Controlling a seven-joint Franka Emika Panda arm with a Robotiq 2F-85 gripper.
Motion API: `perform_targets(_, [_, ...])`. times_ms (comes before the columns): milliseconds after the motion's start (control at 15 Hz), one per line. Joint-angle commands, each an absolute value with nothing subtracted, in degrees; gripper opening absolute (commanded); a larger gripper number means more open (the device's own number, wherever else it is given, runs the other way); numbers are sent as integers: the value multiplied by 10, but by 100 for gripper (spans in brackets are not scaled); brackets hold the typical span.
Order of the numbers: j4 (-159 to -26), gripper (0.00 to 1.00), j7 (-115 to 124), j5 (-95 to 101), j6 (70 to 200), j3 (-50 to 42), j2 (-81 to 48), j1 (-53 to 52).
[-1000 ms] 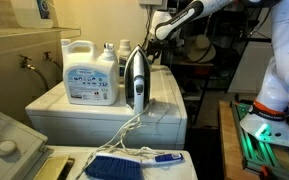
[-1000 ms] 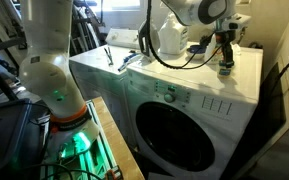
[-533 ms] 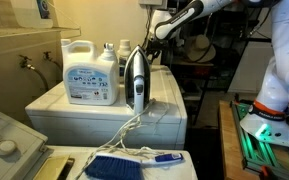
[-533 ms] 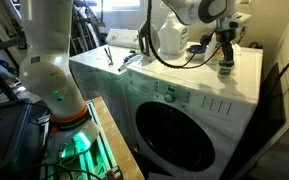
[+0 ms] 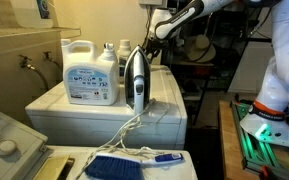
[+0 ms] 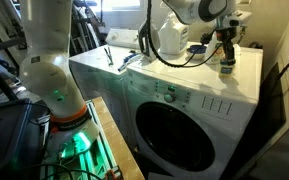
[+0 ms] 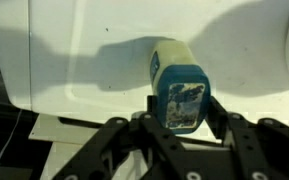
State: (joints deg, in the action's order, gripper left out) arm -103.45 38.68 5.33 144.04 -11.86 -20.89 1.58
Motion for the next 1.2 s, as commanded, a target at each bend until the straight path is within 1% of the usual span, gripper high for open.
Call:
perform_targets(0, [-1037, 25, 441, 89, 1455, -146, -198, -3])
perform_targets(67, [-1028, 25, 396, 41, 1392, -119, -190, 17])
perform_targets(200, [-1030, 25, 427, 68, 1403, -132, -189, 6])
perform_targets(333, [-1030, 25, 416, 62, 1390, -126, -187, 10])
perform_targets(400, [-1029, 47, 409, 56, 1380, -122, -188, 12])
perform_targets(467, [-1029, 61, 415, 62, 1380, -125, -190, 10])
perform_targets(533, [-1029, 63, 412, 60, 1374, -122, -191, 12])
perform_targets(667, [-1029, 62, 412, 60, 1368, -122, -192, 12])
perform_targets(733, [-1029, 46, 415, 62, 1367, -122, -192, 11])
perform_targets(800, [-1029, 44, 414, 60, 1363, -121, -192, 11])
perform_targets(867, [-1029, 30, 414, 59, 1362, -121, -191, 12])
perform_targets(933, [-1029, 28, 414, 60, 1362, -121, -190, 11])
perform_targets(1000, [-1029, 51, 415, 61, 1363, -121, -190, 11])
perform_targets(1067, [-1029, 58, 417, 61, 1365, -121, -190, 11])
perform_targets(1133, [-1029, 58, 417, 61, 1365, -121, -190, 11])
